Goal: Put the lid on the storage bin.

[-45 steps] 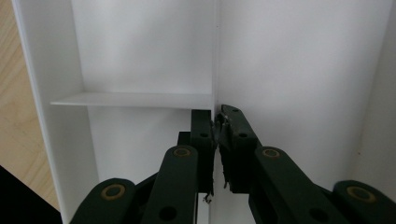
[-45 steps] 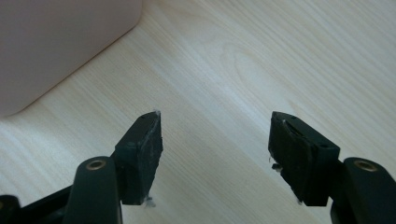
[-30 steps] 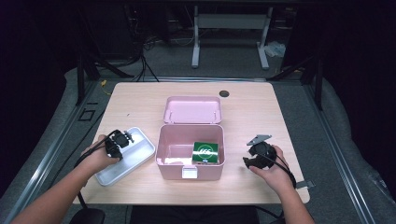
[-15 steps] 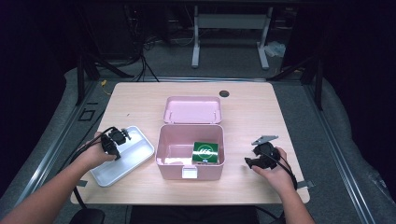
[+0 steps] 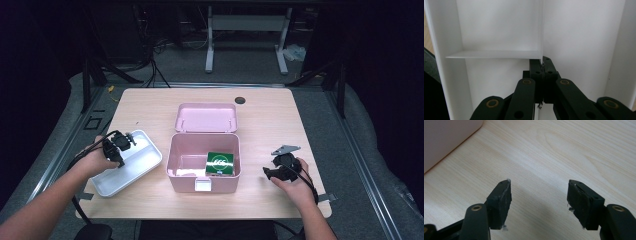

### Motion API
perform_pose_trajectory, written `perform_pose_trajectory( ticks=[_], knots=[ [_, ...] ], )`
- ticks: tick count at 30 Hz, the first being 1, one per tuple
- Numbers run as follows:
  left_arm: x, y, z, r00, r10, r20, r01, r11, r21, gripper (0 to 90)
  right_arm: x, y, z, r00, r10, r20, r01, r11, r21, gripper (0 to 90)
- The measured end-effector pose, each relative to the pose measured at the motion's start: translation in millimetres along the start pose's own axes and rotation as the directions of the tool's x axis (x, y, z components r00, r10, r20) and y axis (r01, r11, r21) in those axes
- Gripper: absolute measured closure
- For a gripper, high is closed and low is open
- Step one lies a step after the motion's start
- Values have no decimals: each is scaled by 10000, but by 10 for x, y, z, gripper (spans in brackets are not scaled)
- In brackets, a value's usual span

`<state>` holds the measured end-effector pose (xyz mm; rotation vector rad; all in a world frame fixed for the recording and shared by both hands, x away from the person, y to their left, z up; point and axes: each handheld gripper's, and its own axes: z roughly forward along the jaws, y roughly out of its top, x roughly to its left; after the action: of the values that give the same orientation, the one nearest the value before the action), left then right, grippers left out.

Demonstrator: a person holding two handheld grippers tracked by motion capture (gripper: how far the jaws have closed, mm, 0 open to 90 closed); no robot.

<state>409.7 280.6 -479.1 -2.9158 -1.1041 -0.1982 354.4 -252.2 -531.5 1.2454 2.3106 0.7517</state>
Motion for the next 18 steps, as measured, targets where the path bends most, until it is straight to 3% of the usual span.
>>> perform_pose_trajectory(
  ticks=[18],
  knots=[
    [8, -22, -462, 9996, 180, -208, -187, 9993, -331, 891, 5, 3, 12, 10000, 38, 0, -38, 10000, 37, 356]
  ],
)
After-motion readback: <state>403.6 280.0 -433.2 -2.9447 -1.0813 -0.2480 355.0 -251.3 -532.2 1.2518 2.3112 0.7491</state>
